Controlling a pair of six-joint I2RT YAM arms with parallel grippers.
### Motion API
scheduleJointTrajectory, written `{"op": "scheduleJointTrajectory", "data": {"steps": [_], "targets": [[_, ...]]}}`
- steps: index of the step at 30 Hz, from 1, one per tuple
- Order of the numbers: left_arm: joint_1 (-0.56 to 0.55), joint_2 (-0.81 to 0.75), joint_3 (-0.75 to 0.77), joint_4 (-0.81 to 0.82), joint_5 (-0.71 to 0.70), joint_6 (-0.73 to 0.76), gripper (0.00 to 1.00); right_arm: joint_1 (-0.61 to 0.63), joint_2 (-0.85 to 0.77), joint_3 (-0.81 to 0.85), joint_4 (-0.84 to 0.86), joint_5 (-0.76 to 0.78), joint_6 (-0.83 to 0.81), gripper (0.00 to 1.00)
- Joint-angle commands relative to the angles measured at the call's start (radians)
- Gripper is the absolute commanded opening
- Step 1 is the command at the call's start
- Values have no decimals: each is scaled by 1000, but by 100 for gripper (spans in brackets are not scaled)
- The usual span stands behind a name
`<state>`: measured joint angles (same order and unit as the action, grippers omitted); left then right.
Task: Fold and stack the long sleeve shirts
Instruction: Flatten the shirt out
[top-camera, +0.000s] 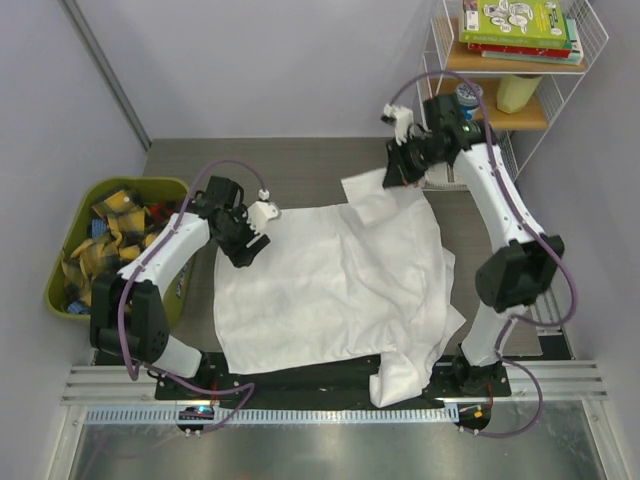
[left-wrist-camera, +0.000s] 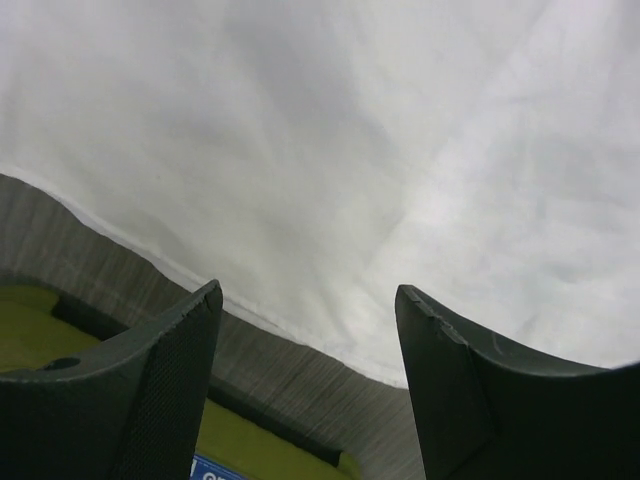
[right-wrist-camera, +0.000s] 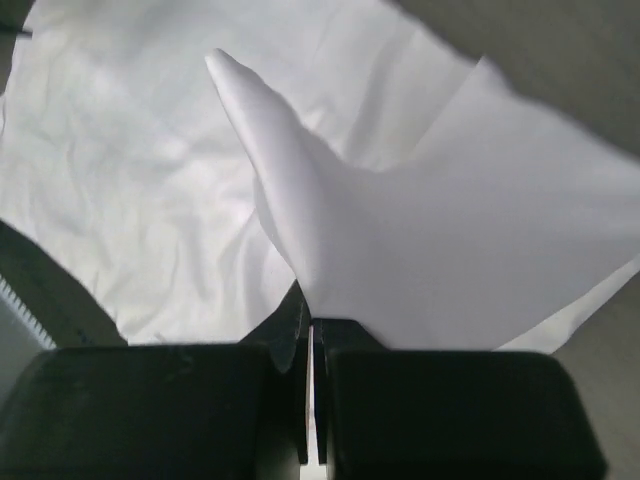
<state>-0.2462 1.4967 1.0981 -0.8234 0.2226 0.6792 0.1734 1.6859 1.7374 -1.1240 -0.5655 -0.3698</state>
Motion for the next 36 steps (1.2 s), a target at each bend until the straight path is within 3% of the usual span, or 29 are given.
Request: {"op": "scheduleJointTrajectory", "data": {"steps": [1,4,7,8,12,16,18,21,22,25,29,36], "targets": [[15,-35,97,6,103,-121,71,51,354,551,254,153,201,1],[27,-53,100,67,116,-194,72,60,564,893,377,274,265,1],[35,-78,85,136,104,-240,74,98,601,889,452,377,230,52],[35,-81,74,148,103,-242,77,103,566,854,434,381,201,77],[32,-73,74,96,147,-190,79,65,364,572,153,276,8,100],[-11,-40,45,61,143,-135,75,-92,89,109,61,182,-101,100],[-56,-15,34,64,112,-115,72,-161,-19,-2,3,190,-156,94],[-76,49,51,82,97,-125,65,-293,-81,-223,-28,211,-227,73],[-76,91,63,87,87,-125,61,-343,-83,-257,-19,223,-238,59],[-77,146,101,107,52,-125,57,-394,-42,-347,30,245,-250,39],[-76,235,147,101,29,-133,57,-423,34,-398,41,198,-238,40],[-77,263,148,118,24,-148,62,-431,93,-481,111,170,-184,59]]}}
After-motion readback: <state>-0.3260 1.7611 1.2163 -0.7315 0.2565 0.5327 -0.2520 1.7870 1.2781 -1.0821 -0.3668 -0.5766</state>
